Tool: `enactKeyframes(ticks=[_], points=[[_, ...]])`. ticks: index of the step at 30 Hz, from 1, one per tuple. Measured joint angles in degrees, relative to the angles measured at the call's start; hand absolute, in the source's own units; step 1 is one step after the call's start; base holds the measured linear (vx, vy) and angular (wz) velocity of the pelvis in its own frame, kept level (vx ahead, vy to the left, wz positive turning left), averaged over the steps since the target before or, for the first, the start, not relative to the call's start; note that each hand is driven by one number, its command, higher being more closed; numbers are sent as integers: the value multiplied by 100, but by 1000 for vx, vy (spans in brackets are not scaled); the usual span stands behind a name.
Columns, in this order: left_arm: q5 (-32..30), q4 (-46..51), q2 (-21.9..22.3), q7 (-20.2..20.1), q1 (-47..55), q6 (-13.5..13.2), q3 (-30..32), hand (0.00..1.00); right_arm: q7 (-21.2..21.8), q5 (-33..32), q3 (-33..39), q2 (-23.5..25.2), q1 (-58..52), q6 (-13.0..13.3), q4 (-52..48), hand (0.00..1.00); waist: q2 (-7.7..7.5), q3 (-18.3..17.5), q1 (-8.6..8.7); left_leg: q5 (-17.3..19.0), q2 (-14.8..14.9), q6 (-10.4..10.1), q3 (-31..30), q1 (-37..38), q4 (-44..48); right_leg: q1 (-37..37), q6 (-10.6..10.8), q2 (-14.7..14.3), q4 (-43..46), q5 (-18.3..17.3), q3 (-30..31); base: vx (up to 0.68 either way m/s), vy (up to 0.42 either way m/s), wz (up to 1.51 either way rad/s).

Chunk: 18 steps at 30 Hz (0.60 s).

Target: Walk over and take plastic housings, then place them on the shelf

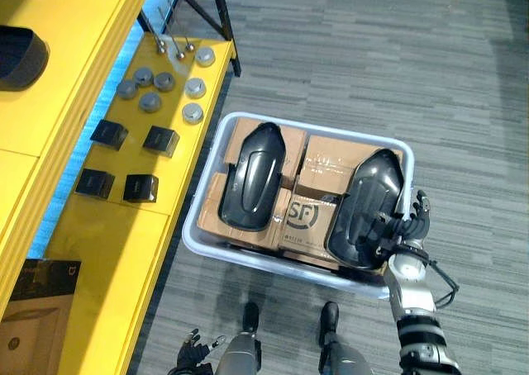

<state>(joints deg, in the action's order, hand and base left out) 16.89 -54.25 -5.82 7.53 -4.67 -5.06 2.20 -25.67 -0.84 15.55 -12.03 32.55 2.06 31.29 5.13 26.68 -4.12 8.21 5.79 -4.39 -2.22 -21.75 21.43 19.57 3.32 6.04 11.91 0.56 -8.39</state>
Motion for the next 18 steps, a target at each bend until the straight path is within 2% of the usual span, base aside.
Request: enactKeyframes(ticks=[3,4,7,9,11,18], points=[[262,-143,-8,107,-330,-51,-225,0,-110,-131,0,-429,594,-77,625,0,123,88,-62,177,-15,54,-39,-577,575,535,36,34,459,-62,34,-133,63,-6],[335,-192,-4,160,-418,-65,-270,0,-175,-136,7,-448,669,-87,626,100,125,91,-73,203,-29,71,-54,-701,691,660,48,51,566,-85,51,-111,38,-4],[512,-196,36,303,-579,-112,-426,0,-489,-92,7,-451,900,-106,829,100,123,95,-108,236,-57,99,-57,-883,800,843,53,69,674,-85,128,-128,11,-3],[568,-192,57,381,-641,-138,-535,0,-503,-95,8,-444,1024,-215,1130,100,123,95,-115,232,-62,106,-57,-934,790,903,43,69,658,-49,144,-119,-8,-4],[611,-192,57,426,-661,-176,-612,0,-568,-89,3,-367,1074,-192,1220,100,122,95,-114,217,-57,123,-53,-948,746,932,35,58,619,-6,159,-72,-24,-6],[656,-319,81,466,-759,-194,-833,0,-377,-131,-13,-783,1679,-198,2253,100,119,92,-110,48,-47,114,-45,-748,454,712,29,24,234,188,154,15,-15,-1]])
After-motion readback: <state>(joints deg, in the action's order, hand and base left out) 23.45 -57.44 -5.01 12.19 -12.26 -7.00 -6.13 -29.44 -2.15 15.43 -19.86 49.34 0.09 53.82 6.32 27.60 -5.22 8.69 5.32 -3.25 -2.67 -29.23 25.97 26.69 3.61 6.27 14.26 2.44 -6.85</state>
